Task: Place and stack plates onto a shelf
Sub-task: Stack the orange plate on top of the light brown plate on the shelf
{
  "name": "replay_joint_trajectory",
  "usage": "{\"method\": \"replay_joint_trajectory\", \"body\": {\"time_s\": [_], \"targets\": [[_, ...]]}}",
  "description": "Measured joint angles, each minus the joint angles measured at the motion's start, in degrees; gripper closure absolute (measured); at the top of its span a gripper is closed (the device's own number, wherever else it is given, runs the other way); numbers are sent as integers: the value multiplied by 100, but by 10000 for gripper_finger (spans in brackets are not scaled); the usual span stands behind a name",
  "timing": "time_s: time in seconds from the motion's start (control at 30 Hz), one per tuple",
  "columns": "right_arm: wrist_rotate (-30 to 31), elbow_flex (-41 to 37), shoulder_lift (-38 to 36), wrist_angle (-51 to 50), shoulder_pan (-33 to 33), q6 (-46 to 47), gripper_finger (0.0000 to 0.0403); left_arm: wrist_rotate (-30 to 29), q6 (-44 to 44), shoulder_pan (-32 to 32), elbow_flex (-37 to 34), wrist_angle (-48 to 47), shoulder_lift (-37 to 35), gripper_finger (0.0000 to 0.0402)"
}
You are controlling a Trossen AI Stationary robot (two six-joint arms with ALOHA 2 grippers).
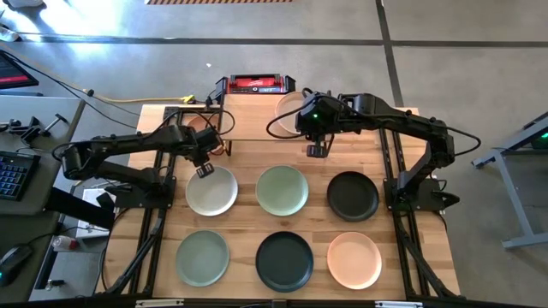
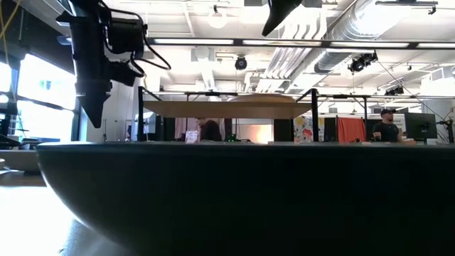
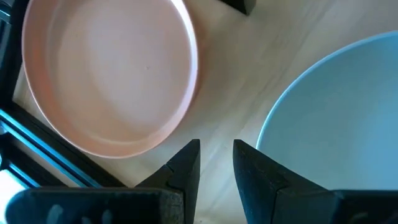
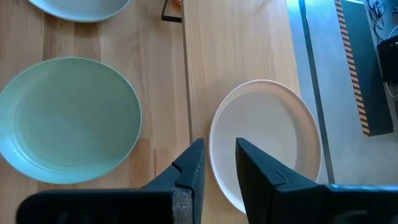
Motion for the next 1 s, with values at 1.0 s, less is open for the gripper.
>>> {"method": "replay_joint_trajectory", "body": {"time_s": [1.0], "targets": [[0, 0, 0, 0, 0, 147, 336, -510, 853, 4, 0, 510, 249, 316]]}}
